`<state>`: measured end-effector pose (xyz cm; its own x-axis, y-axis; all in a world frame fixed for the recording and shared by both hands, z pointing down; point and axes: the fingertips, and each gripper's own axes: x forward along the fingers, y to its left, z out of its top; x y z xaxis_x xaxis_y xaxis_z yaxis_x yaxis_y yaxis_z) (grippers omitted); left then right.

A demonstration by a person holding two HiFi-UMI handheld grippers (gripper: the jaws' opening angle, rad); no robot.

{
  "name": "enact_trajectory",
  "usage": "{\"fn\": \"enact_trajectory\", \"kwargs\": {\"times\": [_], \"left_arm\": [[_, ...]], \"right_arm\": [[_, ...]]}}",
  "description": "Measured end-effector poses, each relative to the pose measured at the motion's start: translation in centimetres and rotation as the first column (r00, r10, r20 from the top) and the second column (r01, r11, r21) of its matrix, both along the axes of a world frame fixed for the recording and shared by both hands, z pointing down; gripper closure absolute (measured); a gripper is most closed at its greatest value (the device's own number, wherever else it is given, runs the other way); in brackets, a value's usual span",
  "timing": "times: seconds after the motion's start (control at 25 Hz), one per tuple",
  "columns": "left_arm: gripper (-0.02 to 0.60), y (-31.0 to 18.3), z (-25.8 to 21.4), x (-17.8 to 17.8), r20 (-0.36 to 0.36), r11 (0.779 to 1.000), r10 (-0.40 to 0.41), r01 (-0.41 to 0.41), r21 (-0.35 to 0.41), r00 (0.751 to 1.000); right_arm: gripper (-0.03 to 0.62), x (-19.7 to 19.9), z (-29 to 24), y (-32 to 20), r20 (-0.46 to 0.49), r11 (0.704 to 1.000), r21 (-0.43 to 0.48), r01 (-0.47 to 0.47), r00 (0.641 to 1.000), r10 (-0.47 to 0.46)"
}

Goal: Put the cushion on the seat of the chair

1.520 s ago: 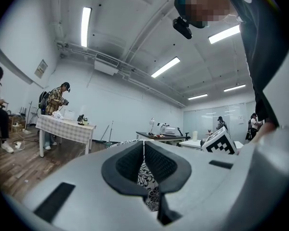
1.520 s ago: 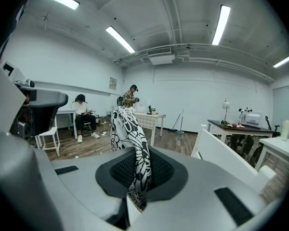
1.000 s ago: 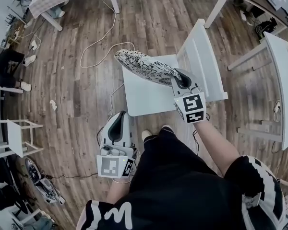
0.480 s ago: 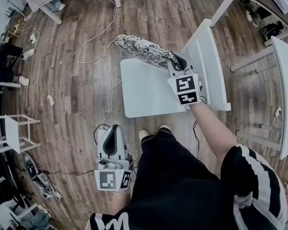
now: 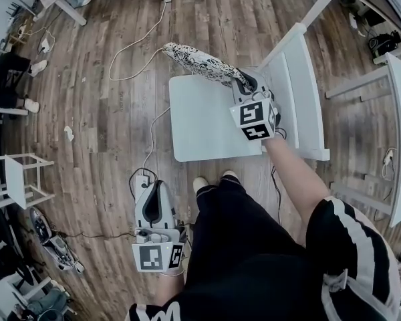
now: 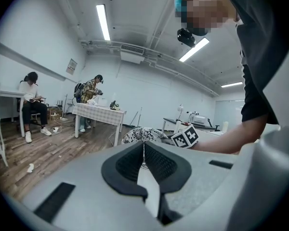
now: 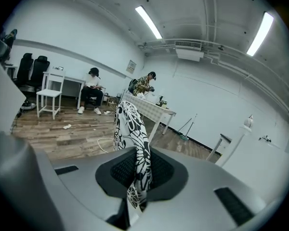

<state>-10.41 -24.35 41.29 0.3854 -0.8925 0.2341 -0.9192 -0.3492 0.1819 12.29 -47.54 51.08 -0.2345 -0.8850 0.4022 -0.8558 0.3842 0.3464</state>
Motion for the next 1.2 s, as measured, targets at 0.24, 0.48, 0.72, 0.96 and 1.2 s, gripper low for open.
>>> {"fn": "enact_trajectory", "kwargs": {"times": [0.24, 0.48, 0.72, 0.96, 1.2], "left_arm": [[0.568, 0.0, 0.8, -0.1, -0.003, 1.000, -0.003, 0.003, -0.008, 1.000], [0.568, 0.5, 2.3, -0.3, -0.005, 0.999, 0.001, -0.001, -0.032, 1.000], [0.568, 1.4, 3.5, -0.4, 0.000, 0.998, 0.022, -0.022, -0.051, 1.000], [0.568, 1.8, 5.5, -0.8, 0.003, 0.996, 0.048, -0.048, -0.070, 0.999], [0.568, 1.6, 6.9, -0.9, -0.001, 0.994, 0.074, -0.074, -0.082, 0.997]], "right_arm": [[0.557, -2.0, 4.0, 2.9, -0.008, 0.996, -0.073, 0.049, 0.999, -0.050], [0.557, -3.2, 8.0, 6.0, -0.017, 0.987, -0.139, 0.079, 0.996, -0.082], [0.557, -4.5, 10.7, 8.5, -0.028, 0.979, -0.172, 0.107, 0.993, -0.113], [0.557, -6.1, 13.6, 10.9, -0.034, 0.970, -0.200, 0.138, 0.988, -0.148], [0.557, -7.5, 16.4, 13.1, -0.066, 0.954, -0.234, 0.185, 0.977, -0.205]]}}
